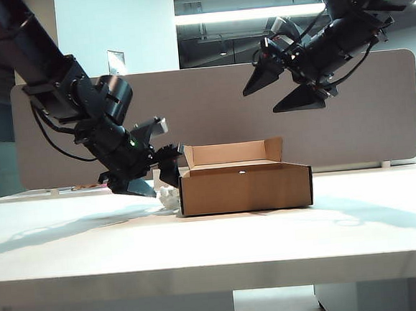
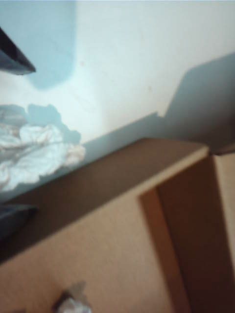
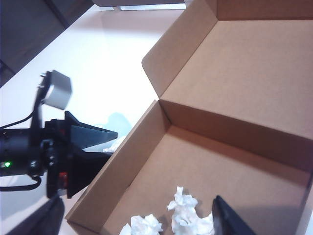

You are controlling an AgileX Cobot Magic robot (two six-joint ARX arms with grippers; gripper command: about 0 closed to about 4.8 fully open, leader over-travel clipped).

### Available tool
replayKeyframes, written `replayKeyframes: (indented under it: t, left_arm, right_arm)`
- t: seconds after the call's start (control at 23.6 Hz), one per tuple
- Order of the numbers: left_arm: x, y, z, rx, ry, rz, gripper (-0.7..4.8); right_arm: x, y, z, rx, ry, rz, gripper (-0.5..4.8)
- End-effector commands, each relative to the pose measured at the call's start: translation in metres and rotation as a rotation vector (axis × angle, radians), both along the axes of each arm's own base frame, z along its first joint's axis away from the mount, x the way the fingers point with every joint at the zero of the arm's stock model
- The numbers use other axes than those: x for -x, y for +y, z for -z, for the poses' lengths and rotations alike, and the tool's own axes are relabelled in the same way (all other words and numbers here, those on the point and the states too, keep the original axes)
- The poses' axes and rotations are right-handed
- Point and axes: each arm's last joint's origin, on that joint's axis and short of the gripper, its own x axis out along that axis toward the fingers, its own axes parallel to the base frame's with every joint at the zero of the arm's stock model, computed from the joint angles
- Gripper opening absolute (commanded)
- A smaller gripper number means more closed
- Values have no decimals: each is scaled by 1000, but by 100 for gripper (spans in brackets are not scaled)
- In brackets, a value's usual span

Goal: Pick up all the paper balls on the table and put them in the paper box.

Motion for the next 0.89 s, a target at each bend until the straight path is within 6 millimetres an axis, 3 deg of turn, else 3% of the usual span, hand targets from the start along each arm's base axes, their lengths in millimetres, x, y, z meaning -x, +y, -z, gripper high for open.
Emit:
replayKeyframes:
  t: [0.04,0.13,0.25,0.38,0.55,0.63,0.72,0.89]
  left_arm:
    - [-3,-4,2,-3,20,12,323]
    - [-3,-5,2,-2,9,16,106]
    - [-4,-5,1,1,-2,16,3]
    - [-3,-5,-10,8,-25,15,-6]
    - [5,-1,-58,20,-131,-3,-6]
    - [8,-3,-70,33,-162,5,-6]
    - [13,-16,-79,75,-196,70,-6]
    - [24,-54,-72,58,-245,166,-3]
  right_arm:
    - [1,0,-4,1,-4,-1,413]
    - [1,0,-3,3,1,-1,413]
    - [2,0,-3,3,6,-1,413]
    - [2,0,-3,5,14,-1,413]
    - [8,-17,-22,1,-13,38,395]
    - [12,-26,-31,-6,-25,56,395]
    - [20,-41,-44,-5,-22,88,395]
    - [37,-58,-61,-1,16,126,395]
